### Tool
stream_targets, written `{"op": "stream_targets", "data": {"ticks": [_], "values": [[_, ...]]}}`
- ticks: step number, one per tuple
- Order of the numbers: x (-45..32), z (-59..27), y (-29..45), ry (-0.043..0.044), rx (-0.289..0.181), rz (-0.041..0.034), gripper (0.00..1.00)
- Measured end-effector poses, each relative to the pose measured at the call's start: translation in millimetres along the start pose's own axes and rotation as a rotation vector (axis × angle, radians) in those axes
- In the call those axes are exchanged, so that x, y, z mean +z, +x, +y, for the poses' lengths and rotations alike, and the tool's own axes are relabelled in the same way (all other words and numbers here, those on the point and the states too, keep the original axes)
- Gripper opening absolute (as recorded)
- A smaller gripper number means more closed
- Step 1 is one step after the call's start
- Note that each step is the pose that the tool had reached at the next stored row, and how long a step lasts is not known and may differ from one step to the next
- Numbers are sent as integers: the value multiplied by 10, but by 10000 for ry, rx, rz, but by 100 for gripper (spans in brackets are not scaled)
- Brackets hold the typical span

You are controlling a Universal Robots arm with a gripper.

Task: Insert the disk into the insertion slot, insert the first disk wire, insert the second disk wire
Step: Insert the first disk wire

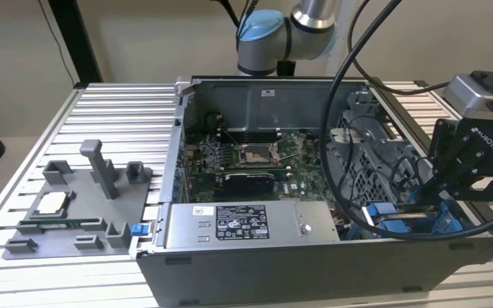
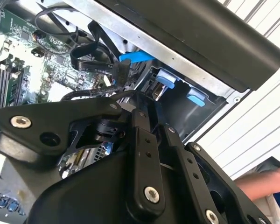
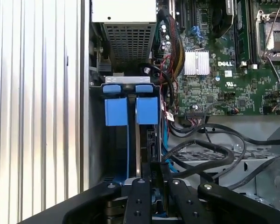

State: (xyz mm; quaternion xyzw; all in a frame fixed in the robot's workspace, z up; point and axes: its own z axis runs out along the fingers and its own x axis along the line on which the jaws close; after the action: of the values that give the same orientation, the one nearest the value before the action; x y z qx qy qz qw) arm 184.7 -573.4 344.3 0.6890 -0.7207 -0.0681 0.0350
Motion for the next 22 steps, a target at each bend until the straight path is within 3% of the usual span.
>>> {"op": "stream_targets", "data": {"ticks": [5,22], "values": [[19,-3,-3,93,-131,13,0],[47,17,-16,190,-182,20,0]]}}
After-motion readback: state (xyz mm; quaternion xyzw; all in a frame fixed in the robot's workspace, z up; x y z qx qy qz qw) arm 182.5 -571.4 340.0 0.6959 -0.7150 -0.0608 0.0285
